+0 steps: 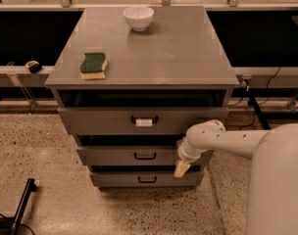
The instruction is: Open middle drawer
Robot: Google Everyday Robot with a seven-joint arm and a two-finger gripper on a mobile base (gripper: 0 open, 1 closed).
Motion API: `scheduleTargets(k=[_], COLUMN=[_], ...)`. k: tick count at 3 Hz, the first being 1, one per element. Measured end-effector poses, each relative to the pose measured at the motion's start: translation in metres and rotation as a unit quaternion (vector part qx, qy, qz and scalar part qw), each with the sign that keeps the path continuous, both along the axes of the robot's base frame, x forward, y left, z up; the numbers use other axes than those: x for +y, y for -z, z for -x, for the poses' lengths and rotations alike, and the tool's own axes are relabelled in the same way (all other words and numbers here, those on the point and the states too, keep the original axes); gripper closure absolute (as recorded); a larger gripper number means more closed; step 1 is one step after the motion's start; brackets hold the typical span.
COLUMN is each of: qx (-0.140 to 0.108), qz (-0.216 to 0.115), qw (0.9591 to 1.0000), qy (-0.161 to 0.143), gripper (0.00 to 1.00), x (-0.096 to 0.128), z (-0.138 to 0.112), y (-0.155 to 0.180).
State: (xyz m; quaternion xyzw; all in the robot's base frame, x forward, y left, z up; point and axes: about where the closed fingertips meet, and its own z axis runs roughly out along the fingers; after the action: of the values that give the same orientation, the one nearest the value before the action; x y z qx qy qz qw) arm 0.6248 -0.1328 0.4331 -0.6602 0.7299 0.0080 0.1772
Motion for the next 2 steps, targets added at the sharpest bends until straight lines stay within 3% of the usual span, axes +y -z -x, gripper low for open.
scheduleTargets(k=[2], qx=[0.018], qz=[0.0], qw=[0.9978], qy=[-0.063], gripper=[0.18], x=[0.013], z=[0.062], y=[-0.008])
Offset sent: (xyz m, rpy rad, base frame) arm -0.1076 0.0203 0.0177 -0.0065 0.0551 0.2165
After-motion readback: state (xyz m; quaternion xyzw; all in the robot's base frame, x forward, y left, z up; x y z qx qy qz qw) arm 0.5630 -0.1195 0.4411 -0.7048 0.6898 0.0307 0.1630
